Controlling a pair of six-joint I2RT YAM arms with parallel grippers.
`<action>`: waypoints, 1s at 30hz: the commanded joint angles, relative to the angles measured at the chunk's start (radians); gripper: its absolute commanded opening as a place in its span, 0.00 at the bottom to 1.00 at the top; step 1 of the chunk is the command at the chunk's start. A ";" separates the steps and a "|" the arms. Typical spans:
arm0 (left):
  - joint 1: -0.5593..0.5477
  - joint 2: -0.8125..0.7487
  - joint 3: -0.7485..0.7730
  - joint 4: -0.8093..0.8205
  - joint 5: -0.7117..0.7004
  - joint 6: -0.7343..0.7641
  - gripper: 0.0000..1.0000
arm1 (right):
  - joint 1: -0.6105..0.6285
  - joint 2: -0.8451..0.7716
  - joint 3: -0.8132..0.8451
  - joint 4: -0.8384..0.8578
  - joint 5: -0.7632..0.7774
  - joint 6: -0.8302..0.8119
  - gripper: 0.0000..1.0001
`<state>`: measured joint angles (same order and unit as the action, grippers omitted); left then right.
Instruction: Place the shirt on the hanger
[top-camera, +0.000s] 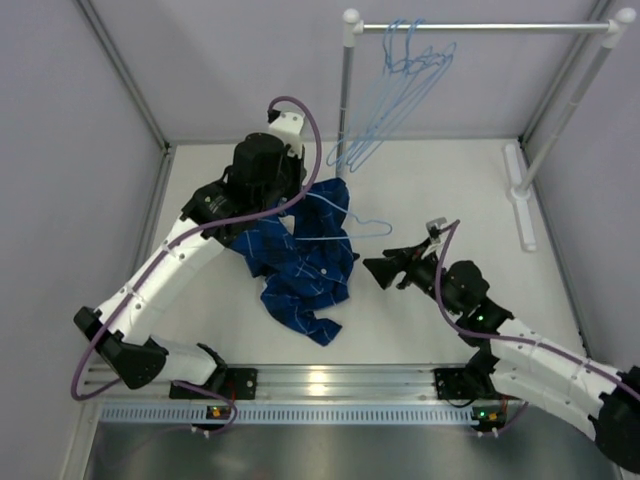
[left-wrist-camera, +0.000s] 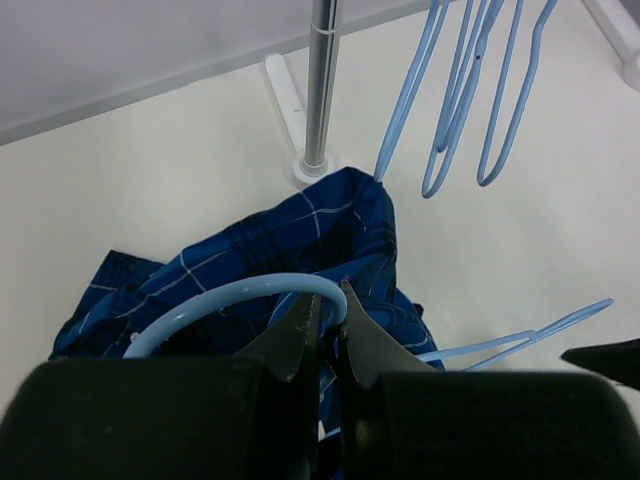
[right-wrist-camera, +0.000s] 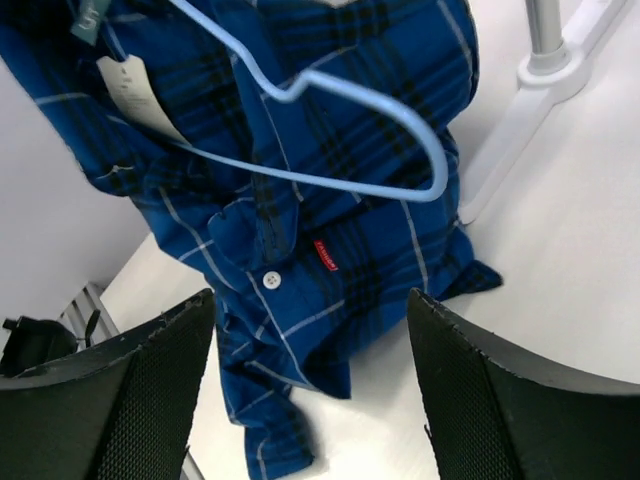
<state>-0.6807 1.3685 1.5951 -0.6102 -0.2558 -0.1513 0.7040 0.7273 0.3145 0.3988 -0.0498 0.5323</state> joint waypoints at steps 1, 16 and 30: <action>0.000 -0.009 0.065 0.018 -0.051 -0.011 0.00 | 0.096 0.159 0.043 0.280 0.100 0.118 0.73; 0.000 0.003 0.060 0.018 -0.049 -0.014 0.00 | 0.328 0.595 0.190 0.633 0.441 0.247 0.70; 0.000 -0.022 0.072 0.021 -0.051 0.009 0.00 | 0.354 0.604 0.328 0.333 0.647 0.160 0.56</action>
<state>-0.6815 1.3792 1.6360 -0.6109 -0.2932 -0.1627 1.0386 1.3476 0.5842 0.7948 0.5426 0.7269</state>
